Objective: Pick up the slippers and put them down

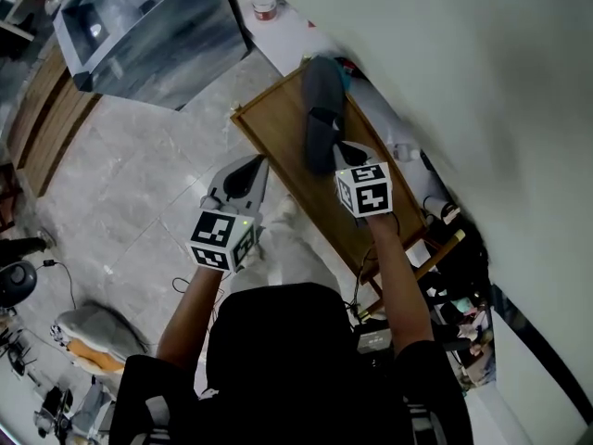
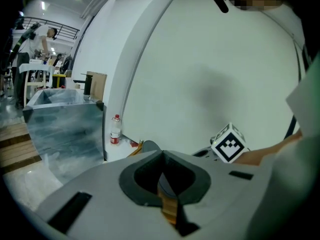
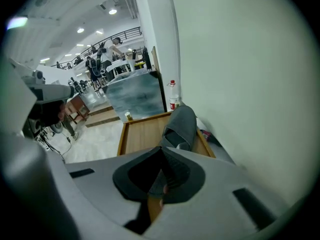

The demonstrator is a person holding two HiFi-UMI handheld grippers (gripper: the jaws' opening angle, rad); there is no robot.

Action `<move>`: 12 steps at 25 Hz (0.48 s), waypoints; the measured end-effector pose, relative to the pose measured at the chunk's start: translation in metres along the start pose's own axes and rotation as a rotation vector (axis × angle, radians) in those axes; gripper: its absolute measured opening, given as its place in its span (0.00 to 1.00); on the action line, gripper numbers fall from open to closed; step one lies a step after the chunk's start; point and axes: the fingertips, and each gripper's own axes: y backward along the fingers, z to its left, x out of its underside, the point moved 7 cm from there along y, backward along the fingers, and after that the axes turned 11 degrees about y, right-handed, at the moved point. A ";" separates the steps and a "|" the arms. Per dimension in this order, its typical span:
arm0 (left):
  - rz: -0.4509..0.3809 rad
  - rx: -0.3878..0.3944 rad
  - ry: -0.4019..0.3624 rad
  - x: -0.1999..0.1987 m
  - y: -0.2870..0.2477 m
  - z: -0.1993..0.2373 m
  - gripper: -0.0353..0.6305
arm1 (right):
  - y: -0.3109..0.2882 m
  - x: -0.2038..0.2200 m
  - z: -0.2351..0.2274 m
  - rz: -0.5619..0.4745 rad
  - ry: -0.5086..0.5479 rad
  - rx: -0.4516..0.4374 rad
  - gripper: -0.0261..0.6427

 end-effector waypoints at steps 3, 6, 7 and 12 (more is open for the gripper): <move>0.021 -0.001 0.002 0.006 -0.009 0.005 0.06 | -0.013 0.006 -0.002 0.029 -0.006 -0.016 0.04; 0.053 0.012 -0.008 0.011 -0.020 0.005 0.06 | -0.025 0.010 -0.008 0.046 -0.017 -0.014 0.11; 0.056 0.018 -0.015 0.013 -0.024 0.004 0.06 | -0.029 0.011 -0.011 0.050 -0.023 -0.014 0.13; 0.072 0.023 -0.021 0.022 -0.034 0.005 0.06 | -0.046 0.018 -0.016 0.077 -0.061 -0.037 0.22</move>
